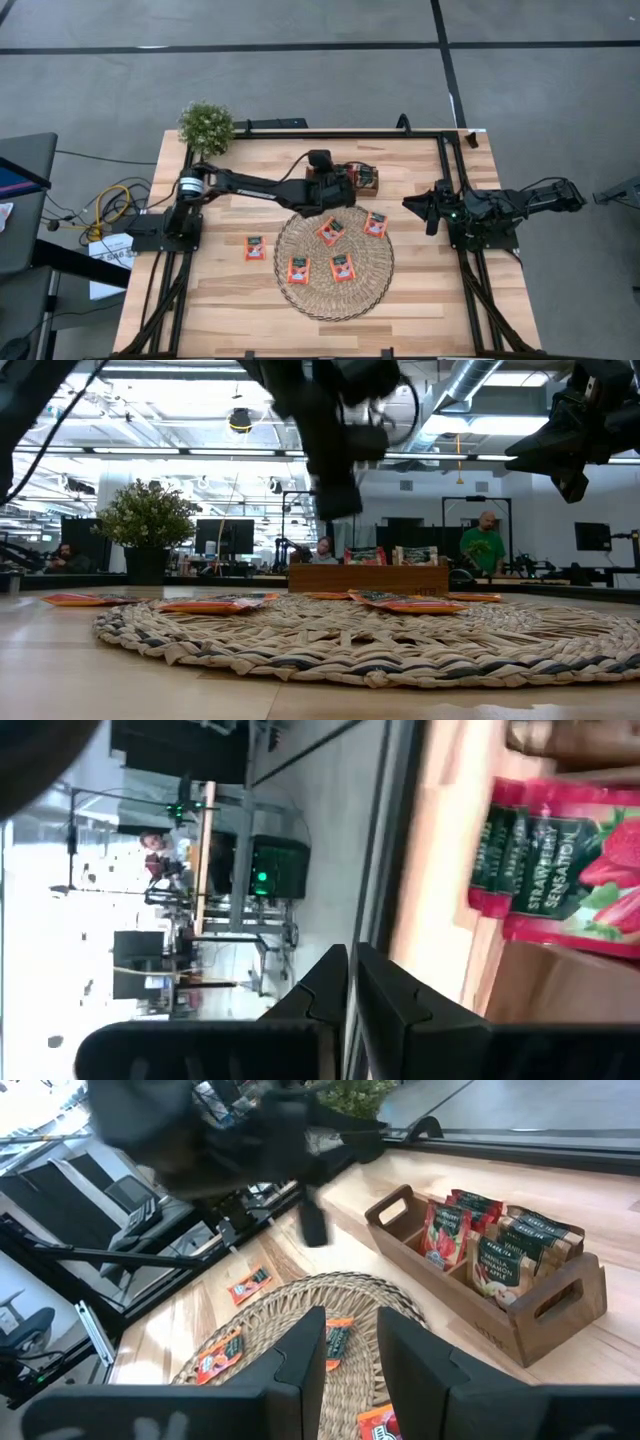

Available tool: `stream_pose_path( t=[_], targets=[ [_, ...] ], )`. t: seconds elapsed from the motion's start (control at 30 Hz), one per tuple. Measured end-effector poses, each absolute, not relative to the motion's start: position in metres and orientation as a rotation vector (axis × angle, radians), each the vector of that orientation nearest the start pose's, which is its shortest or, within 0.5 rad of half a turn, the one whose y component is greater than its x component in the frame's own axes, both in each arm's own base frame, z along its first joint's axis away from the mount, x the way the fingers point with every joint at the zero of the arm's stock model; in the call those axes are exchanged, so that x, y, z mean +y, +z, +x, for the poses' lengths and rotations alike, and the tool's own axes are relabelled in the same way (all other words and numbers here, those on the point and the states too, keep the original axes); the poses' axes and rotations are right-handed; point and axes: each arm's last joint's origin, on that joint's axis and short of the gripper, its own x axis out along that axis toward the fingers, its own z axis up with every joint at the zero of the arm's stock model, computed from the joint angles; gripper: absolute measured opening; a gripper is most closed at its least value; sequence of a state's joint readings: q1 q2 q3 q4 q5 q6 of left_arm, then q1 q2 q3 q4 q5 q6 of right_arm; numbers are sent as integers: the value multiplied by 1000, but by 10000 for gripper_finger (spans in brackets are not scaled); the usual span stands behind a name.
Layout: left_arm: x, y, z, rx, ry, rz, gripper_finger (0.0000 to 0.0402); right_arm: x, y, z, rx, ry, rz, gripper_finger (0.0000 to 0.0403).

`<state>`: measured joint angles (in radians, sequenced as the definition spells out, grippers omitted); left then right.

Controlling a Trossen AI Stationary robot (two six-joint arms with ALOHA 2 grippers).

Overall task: Pick & Place Tea
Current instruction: Put the orange tea bag into the left section of the wooden organizer

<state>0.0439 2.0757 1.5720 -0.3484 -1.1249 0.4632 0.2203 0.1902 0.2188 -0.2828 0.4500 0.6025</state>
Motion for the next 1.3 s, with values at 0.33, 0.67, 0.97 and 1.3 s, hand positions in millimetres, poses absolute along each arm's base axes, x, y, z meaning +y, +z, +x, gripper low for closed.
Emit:
stream_pose_path(
  t=[0.33, 0.67, 0.97, 1.3],
  targets=[
    [8, 256, 371, 1226, 498, 146, 15, 8, 197, 95, 164, -293, 513, 85],
    [-24, 203, 319, 1625, 448, 86, 15, 8, 197, 95, 165, -291, 513, 85],
    [-58, 180, 262, 1582, 453, 98, 15, 9, 197, 95, 166, -288, 513, 85],
    [-53, 182, 212, 1395, 293, -95, 15, 9, 197, 95, 166, -288, 513, 85]
  ],
)
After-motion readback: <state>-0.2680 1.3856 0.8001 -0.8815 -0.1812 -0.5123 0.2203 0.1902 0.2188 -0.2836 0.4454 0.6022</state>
